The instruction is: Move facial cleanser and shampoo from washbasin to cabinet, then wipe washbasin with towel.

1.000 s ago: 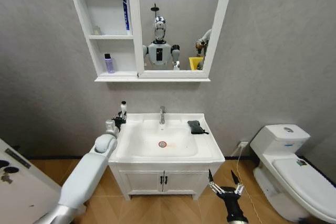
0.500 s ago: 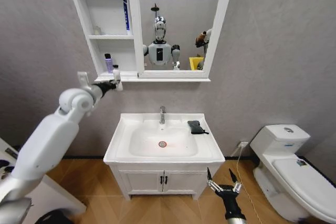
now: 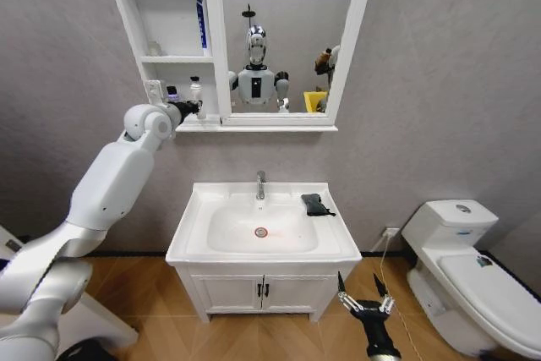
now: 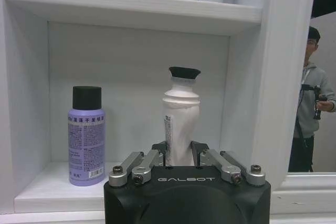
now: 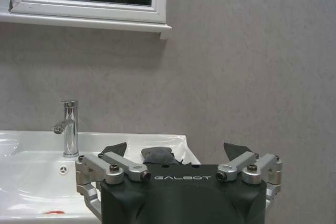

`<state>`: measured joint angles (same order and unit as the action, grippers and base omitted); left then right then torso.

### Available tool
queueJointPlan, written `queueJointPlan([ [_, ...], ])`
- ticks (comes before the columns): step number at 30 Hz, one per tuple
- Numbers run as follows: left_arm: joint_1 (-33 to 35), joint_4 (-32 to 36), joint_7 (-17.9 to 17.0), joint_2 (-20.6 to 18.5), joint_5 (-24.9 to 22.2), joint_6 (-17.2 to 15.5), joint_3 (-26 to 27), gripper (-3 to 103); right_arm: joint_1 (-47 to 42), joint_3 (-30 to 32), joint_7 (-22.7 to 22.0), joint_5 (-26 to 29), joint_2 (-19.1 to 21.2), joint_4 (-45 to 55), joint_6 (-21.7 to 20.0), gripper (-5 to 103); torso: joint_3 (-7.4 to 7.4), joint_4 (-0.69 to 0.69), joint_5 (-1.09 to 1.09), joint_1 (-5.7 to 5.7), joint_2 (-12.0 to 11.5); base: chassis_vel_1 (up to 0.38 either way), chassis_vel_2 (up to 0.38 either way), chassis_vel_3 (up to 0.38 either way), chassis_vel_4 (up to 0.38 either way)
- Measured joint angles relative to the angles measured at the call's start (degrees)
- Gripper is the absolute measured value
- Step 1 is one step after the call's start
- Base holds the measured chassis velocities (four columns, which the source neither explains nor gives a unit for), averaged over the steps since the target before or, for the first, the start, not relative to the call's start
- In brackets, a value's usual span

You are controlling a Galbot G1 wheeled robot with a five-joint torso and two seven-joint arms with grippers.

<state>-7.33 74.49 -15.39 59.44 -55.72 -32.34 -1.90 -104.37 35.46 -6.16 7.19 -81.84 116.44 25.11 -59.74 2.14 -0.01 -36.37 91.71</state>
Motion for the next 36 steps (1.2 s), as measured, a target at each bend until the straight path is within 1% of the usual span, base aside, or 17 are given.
queueJointPlan([
  [4,-1.5,-4.0,1.6,1.5,2.5,1.0,0.3,24,0.3,0.4,0.0,0.4,0.0,0.0,0.0,100,0.00,-0.02,0.01,0.00,0.0,0.000,0.000,0.000,0.000],
  [8,-2.5,-6.2,2.4,2.4,3.4,1.4,0.2,24,0.3,0.4,0.0,0.5,0.0,-0.1,0.0,100,0.00,-0.01,0.01,0.00,0.0,0.000,0.000,0.000,0.000],
  [10,-3.3,-8.4,3.5,3.5,4.5,1.8,0.2,24,0.4,0.6,-0.1,0.7,0.0,-0.3,0.1,100,0.01,-0.02,0.01,0.00,0.0,0.000,0.000,0.000,0.000],
  [15,-4.0,-9.9,4.3,4.6,5.3,2.1,0.0,24,0.5,0.9,-0.1,1.0,0.2,-0.8,0.3,100,0.01,-0.03,0.01,0.00,0.0,0.000,0.000,0.000,0.000],
  [19,-4.0,-10.6,6.5,4.9,7.0,3.1,-0.1,23,0.5,1.1,-0.3,1.1,0.3,-1.5,1.2,100,0.01,-0.02,0.02,0.00,0.0,0.000,0.000,0.000,0.000],
  [20,-3.8,-10.7,6.8,4.8,7.2,3.2,-0.1,29,0.4,1.1,-0.3,1.1,0.3,-1.7,1.4,100,0.01,-0.02,0.02,0.01,0.0,0.000,0.000,0.000,0.000],
  [21,-3.8,-10.7,6.8,4.8,7.2,3.2,-0.1,29,0.4,1.1,-0.3,1.1,0.3,-1.7,1.4,100,0.01,-0.02,0.02,0.01,0.0,0.000,0.000,0.000,0.000],
  [22,-3.5,-10.7,7.1,4.7,7.6,3.4,-0.1,34,0.4,1.1,-0.3,1.1,0.3,-2.1,1.7,100,0.01,-0.01,0.00,0.01,0.0,0.000,0.000,0.000,0.000],
  [23,-3.5,-10.7,7.1,4.7,7.6,3.4,-0.1,34,0.4,1.1,-0.3,1.1,0.3,-2.1,1.7,100,0.01,-0.01,0.00,0.01,0.0,0.000,0.000,0.000,0.000],
  [25,-3.0,-10.7,7.3,4.5,7.9,3.5,0.0,45,0.5,1.0,-0.3,1.1,0.3,-2.5,1.8,100,0.01,-0.01,0.01,0.01,0.0,0.000,0.000,0.000,0.000],
  [26,-3.0,-10.7,7.3,4.5,7.9,3.5,0.0,45,0.5,1.0,-0.3,1.1,0.3,-2.5,1.8,100,0.01,-0.01,0.01,0.01,0.0,0.000,0.000,0.000,0.000],
  [29,-2.5,-10.0,7.5,4.2,8.3,3.5,0.2,62,0.8,0.9,-0.3,1.2,0.3,-2.8,1.8,100,0.01,-0.02,0.01,0.01,0.0,0.000,0.000,0.000,0.000],
  [30,-2.5,-10.0,7.5,4.2,8.3,3.5,0.2,62,0.8,0.9,-0.3,1.2,0.3,-2.8,1.8,100,0.01,-0.02,0.01,0.01,0.0,0.000,0.000,0.000,0.000],
  [32,-1.6,-8.2,7.1,3.3,8.2,3.4,0.3,73,0.9,0.8,-0.3,1.3,0.3,-3.0,1.8,100,0.01,-0.03,0.02,0.01,0.0,0.000,0.000,0.000,0.000],
  [33,-1.6,-8.2,7.1,3.3,8.2,3.4,0.3,73,0.9,0.8,-0.3,1.3,0.3,-3.0,1.8,100,0.01,-0.03,0.02,0.01,0.0,0.000,0.000,0.000,0.000],
  [35,0.7,-4.4,6.3,1.7,7.2,3.2,0.9,84,1.0,0.7,-0.3,1.3,0.3,-3.3,1.8,100,0.01,-0.02,0.01,0.00,0.0,0.000,0.000,0.000,0.000],
  [36,3.2,-0.4,6.3,0.2,6.2,3.6,1.6,89,1.0,0.6,-0.4,1.3,0.2,-3.4,1.7,100,0.01,-0.02,0.01,0.00,0.0,0.000,0.000,0.000,0.000],
])
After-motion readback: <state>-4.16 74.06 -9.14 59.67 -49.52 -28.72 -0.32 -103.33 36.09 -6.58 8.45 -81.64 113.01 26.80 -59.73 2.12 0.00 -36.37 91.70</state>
